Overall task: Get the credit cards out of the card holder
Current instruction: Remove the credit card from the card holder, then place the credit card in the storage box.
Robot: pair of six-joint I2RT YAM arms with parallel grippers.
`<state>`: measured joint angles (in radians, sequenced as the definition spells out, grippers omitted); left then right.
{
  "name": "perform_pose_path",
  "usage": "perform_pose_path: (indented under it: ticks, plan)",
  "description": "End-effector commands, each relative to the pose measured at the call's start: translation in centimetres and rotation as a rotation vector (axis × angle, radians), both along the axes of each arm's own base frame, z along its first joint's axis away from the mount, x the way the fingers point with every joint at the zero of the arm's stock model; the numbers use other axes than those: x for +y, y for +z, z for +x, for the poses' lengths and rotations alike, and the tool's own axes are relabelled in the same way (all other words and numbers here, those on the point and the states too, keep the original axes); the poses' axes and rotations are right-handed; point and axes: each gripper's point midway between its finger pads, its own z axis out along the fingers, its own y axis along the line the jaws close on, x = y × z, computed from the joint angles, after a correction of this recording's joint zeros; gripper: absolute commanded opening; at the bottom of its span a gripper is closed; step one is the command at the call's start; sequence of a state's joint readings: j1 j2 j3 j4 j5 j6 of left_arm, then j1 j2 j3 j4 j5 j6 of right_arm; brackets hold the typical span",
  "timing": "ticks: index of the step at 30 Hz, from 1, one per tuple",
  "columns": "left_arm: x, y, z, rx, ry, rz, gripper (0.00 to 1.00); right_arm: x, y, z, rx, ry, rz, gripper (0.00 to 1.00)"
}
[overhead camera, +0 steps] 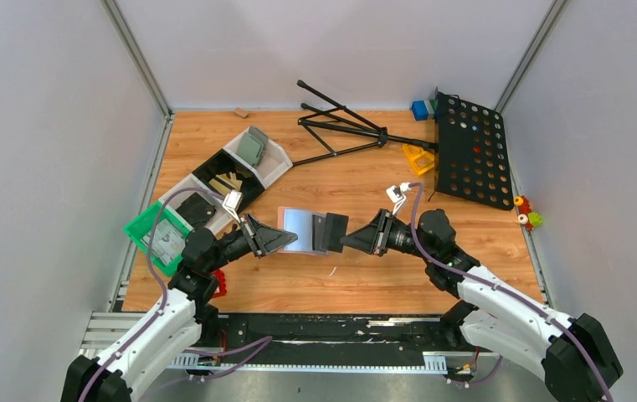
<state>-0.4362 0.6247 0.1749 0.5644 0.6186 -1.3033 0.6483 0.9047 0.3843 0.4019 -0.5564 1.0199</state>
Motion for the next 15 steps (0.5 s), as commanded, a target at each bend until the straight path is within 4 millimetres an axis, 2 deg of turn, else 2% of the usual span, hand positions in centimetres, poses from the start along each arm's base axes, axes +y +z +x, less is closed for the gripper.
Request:
perform_pose_path:
  ticks: [1, 4, 9, 10, 11, 15]
  plan:
    - [1.3, -4.1, 1.6, -0.004, 0.092, 0.284, 0.0, -1.1, -0.3, 1.7, -0.078, -0.083, -0.154, 0.0]
    - [2.7, -6.1, 2.0, 0.0, 0.143, 0.44, 0.0, -0.9, 0.0, 2.3, -0.107, -0.066, -0.216, 0.0]
    - [4.3, -7.6, 1.7, 0.051, 0.173, 0.568, 0.0, 1.2, 1.6, 3.9, -0.139, 0.013, -0.268, 0.0]
    - [4.7, -7.9, 1.5, 0.063, 0.18, 0.589, 0.0, 1.8, 1.2, 4.6, -0.127, 0.02, -0.291, 0.0]
    - [5.3, -8.4, 1.4, 0.083, 0.199, 0.623, 0.0, 2.5, 1.9, 5.2, -0.142, 0.029, -0.295, 0.0]
    - [6.7, -9.7, 0.6, 0.138, 0.229, 0.691, 0.0, 6.0, 2.7, 7.3, -0.16, 0.089, -0.311, 0.0]
